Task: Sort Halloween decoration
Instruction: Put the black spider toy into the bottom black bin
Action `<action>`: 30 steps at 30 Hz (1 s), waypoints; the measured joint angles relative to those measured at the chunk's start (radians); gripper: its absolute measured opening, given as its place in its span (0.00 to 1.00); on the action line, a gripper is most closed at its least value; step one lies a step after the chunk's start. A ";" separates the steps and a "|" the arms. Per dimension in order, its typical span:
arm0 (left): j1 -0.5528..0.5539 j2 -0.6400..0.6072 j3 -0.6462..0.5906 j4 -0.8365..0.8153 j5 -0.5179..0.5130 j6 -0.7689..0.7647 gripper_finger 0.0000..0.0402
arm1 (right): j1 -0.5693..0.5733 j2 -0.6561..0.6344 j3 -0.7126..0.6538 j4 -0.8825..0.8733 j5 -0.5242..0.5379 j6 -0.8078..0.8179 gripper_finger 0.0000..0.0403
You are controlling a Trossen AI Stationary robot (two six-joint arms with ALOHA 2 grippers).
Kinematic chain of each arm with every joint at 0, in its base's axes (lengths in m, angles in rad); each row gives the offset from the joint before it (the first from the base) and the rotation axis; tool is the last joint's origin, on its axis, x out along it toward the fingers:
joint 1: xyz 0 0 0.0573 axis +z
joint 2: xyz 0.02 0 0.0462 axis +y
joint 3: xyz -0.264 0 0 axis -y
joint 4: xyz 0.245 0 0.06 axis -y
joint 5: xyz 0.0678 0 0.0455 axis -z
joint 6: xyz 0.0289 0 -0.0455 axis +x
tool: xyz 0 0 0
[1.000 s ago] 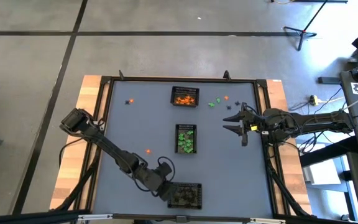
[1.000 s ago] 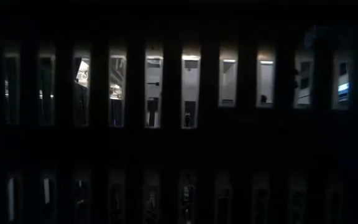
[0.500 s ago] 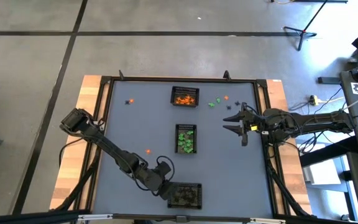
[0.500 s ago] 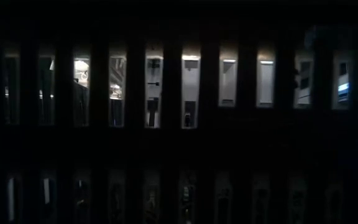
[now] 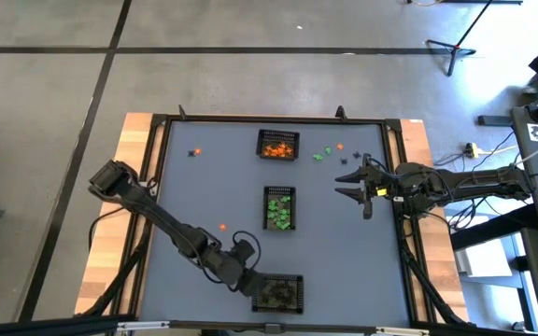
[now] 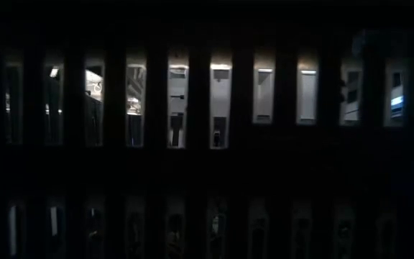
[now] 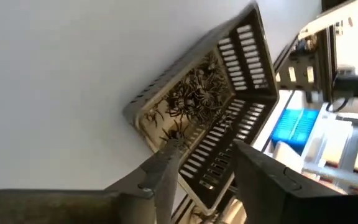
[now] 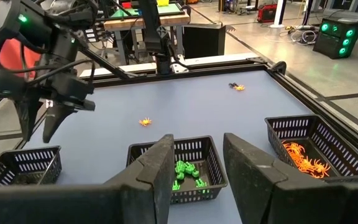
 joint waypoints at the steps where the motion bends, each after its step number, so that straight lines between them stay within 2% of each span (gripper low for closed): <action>1: 0.003 -0.012 0.000 -0.023 0.000 -0.019 0.37 | 0.000 0.000 0.000 0.000 0.000 0.000 0.34; 6: 0.025 -0.095 0.000 -0.217 -0.005 -0.139 0.40 | 0.000 0.000 0.000 0.000 0.000 0.000 0.34; 10: 0.044 -0.147 0.001 -0.348 -0.030 -0.143 0.41 | 0.000 0.000 0.000 0.000 0.000 0.000 0.34; 20: 0.100 -0.149 -0.012 -0.698 -0.062 -0.340 0.42 | 0.000 0.000 0.000 0.000 0.000 0.000 0.34; 25: 0.144 -0.150 -0.011 -0.764 -0.078 -0.377 0.44 | 0.000 0.000 0.000 -0.001 0.000 0.000 0.34; 30: 0.188 -0.150 -0.011 -0.791 -0.078 -0.377 0.54 | 0.000 0.000 0.000 -0.001 0.000 0.000 0.34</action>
